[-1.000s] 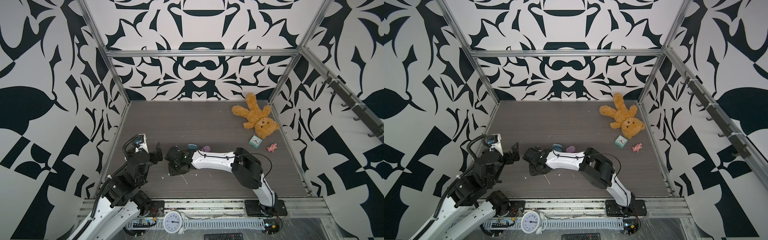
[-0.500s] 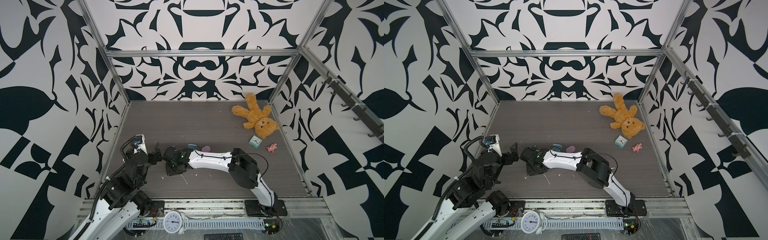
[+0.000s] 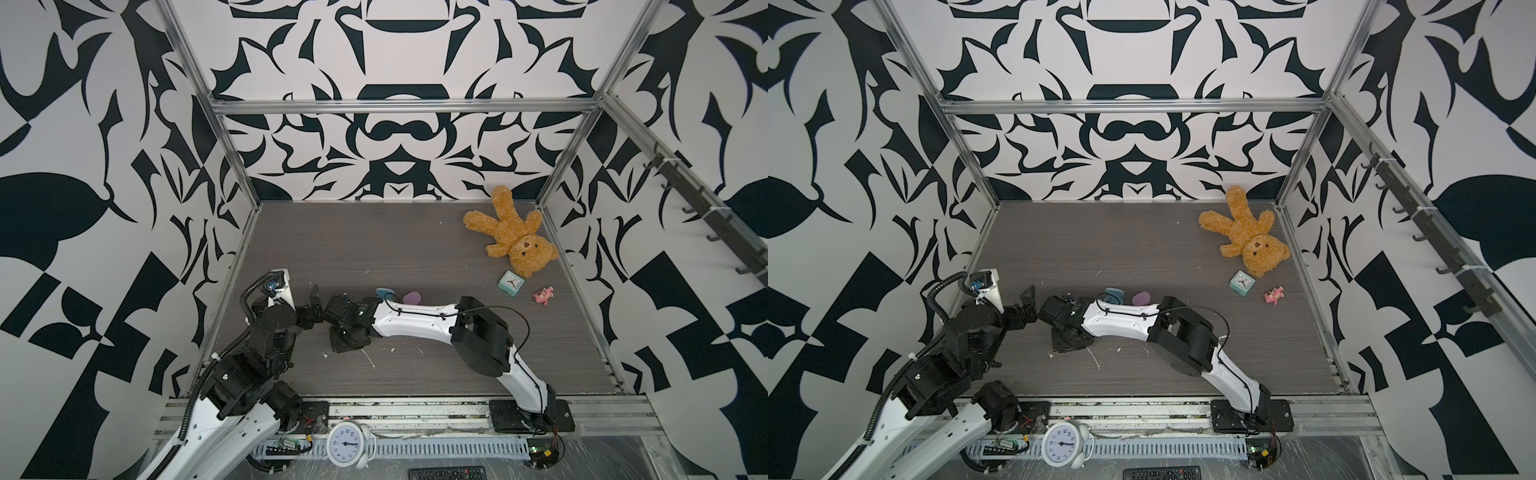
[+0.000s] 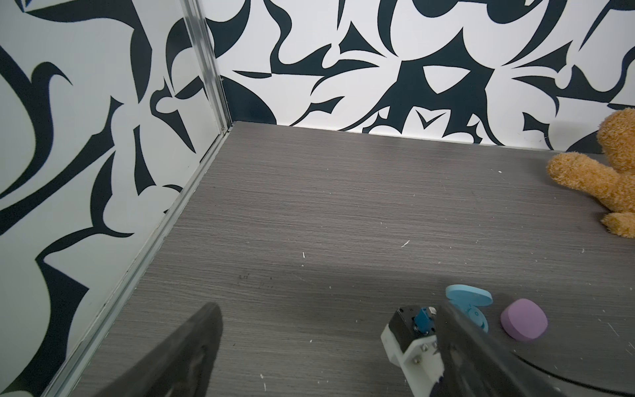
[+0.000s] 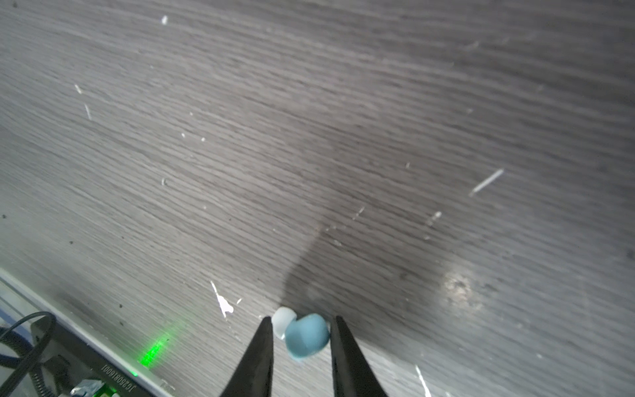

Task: Insert wireless bluetooth earbuds into charging case
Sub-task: Pick up the wireless bluetooth earbud from the bottom-center of the table.

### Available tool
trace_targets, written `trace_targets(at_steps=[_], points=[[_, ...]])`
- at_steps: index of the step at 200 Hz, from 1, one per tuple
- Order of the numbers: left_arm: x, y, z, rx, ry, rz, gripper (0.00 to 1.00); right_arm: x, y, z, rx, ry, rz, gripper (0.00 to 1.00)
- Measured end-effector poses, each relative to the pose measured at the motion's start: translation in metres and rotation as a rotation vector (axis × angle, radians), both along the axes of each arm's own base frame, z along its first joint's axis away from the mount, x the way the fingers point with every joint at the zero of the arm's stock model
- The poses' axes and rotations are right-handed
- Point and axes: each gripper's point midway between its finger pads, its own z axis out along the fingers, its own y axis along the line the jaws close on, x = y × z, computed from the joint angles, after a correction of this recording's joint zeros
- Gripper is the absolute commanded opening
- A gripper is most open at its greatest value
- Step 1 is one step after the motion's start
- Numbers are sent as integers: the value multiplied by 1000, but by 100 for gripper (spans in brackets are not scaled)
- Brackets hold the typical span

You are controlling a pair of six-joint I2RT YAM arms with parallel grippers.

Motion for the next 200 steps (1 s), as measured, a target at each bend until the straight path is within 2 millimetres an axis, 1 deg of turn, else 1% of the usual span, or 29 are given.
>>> trace_targets(at_steps=[23,65,102,140,200], points=[[0,0,0,0,0,0,99,0,0,0,0,1,1,29],[0,0,0,0,0,0,99,0,-1,0,-6,-1,-1,31],[0,0,0,0,0,0,99,1,-6,-2,-28,-8,-8,33],[0,0,0,-1,0,-1,99,-3,-8,-3,-41,-4,-4,34],[0,-1,0,-3,1,-2,99,-9,-7,-4,-43,9,-2,30]])
